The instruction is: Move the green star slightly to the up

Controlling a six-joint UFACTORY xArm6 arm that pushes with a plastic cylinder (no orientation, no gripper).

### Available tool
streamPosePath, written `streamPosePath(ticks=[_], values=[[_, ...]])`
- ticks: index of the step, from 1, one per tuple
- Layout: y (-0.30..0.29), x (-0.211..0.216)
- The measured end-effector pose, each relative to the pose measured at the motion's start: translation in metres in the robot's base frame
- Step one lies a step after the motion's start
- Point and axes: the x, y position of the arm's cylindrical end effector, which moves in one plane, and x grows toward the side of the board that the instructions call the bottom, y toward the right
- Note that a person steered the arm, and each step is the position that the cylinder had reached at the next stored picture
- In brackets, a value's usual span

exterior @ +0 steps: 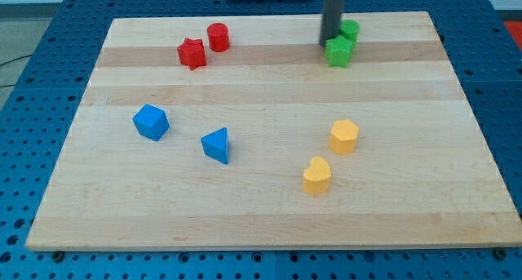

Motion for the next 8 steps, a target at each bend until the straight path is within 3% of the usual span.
streamPosePath(ticks=[1,2,3,5,7,8], values=[[0.011,0.052],[0.034,0.063],[0.057,0.028],[0.079,0.121],[0.034,0.115],[0.054,0.115]])
